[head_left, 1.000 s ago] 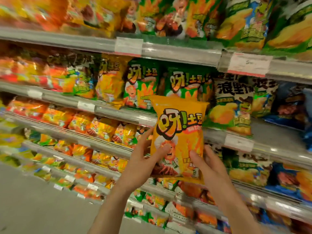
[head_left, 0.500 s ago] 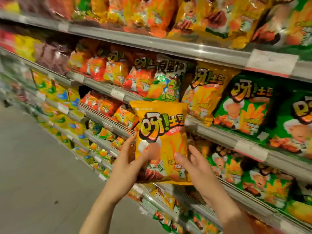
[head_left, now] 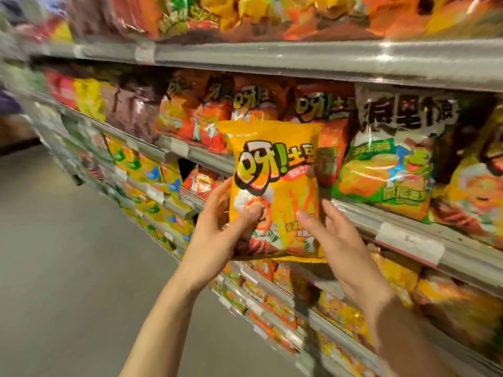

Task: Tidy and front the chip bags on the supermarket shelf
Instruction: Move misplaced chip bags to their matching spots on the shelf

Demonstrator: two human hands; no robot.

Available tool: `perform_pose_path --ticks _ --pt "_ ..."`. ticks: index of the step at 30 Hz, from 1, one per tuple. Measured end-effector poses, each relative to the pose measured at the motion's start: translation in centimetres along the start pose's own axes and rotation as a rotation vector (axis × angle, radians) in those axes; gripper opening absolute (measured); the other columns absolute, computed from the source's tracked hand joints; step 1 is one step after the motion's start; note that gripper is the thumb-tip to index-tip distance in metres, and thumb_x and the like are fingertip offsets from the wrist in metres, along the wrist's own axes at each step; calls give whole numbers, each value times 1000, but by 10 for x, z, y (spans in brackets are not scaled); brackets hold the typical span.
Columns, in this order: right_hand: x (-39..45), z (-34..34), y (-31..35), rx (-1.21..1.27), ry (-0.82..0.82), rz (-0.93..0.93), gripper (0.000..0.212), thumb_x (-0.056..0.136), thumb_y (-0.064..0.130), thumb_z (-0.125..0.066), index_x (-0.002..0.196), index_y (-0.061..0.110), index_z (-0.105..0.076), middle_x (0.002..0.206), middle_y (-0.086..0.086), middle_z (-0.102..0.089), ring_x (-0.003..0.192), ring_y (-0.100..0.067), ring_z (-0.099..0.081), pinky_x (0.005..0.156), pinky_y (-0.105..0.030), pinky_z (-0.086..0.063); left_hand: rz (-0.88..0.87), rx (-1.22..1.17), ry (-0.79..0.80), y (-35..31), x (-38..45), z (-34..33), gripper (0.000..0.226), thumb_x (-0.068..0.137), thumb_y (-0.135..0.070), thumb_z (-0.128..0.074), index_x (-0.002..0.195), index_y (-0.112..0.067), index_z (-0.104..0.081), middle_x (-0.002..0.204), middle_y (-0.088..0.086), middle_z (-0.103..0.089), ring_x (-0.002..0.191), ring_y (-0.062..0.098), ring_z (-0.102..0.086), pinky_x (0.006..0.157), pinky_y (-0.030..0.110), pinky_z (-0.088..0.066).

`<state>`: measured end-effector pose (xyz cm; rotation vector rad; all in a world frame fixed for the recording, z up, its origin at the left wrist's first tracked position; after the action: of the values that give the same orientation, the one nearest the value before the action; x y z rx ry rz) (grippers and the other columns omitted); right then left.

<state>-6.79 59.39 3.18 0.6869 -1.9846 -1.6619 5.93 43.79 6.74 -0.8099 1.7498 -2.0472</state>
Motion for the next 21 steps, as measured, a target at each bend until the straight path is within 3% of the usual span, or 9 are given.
perform_pose_path --ticks 1,3,5,7,10,12,14,18,21 --pt "10 -8 -1 -12 12 -10 96 74 52 -75 156 30 -31 143 21 -46 127 12 -43 95 -11 -42 -9 -5 -7 1 10 7 52 83 -38 -73 126 -55 -50 124 -28 -70 119 -4 -64 89 13 -50" --pt "27 -17 -3 -27 -9 -23 109 64 67 -80 156 33 -32 152 21 -41 141 0 -37 116 -35 -37 -15 -12 -3 4 29 18 53 82 -38 -73 127 -53 -49 120 -35 -68 116 -10 -63 88 12 -50" --pt "44 -20 -4 -31 -52 -1 111 57 73 -84 152 32 -41 152 13 -50 142 -8 -44 117 -47 -38 -22 -8 39 10 48 23 56 87 -40 -76 136 -46 -50 128 -27 -68 124 -3 -62 100 26 -48" --pt "56 -21 -3 -21 -126 28 97 59 65 -86 142 27 -53 136 9 -66 128 -9 -60 106 -43 -49 -47 -1 93 13 67 25 62 89 -45 -74 144 -41 -47 140 -20 -62 133 4 -56 111 41 -45" --pt "61 -25 3 -94 -178 71 54 72 42 -80 122 29 -64 112 16 -76 105 -2 -71 82 -19 -56 -66 -14 169 21 94 27 70 84 -55 -73 146 -46 -44 145 -24 -56 137 -1 -51 115 42 -43" --pt "57 -27 17 -184 -253 99 38 79 37 -81 112 30 -65 102 24 -76 94 6 -70 73 -8 -51 -68 -45 244 21 109 24 69 84 -57 -74 145 -49 -43 143 -29 -56 133 -7 -51 113 34 -44" --pt "54 -30 28 -275 -333 107 34 81 41 -68 111 27 -65 98 19 -77 88 2 -71 68 -7 -49 -82 -56 325 17 124 18 67 83 -57 -75 142 -52 -43 133 -40 -57 125 -22 -48 104 16 -43" --pt "44 -36 39 -290 -490 131 43 81 51 -70 118 29 -67 101 8 -79 99 -16 -73 93 -39 -57 -114 -89 449 19 150 5 76 73 -70 -73 139 -60 -39 129 -53 -49 125 -29 -40 108 21 -37" --pt "35 -41 45 -349 -563 118 42 81 59 -68 118 40 -67 103 8 -79 103 -21 -72 99 -53 -51 -93 -172 550 20 154 -12 79 74 -64 -78 142 -55 -38 121 -47 -59 119 -18 -56 99 25 -50"
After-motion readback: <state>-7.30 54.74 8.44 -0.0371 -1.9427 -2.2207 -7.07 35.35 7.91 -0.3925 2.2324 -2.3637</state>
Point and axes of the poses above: each hand's wrist, its own x-axis towards the middle knuckle, its own z-axis out of the back of the hand, y = z × x, the point moved 9 cm from there along x, towards the middle knuckle
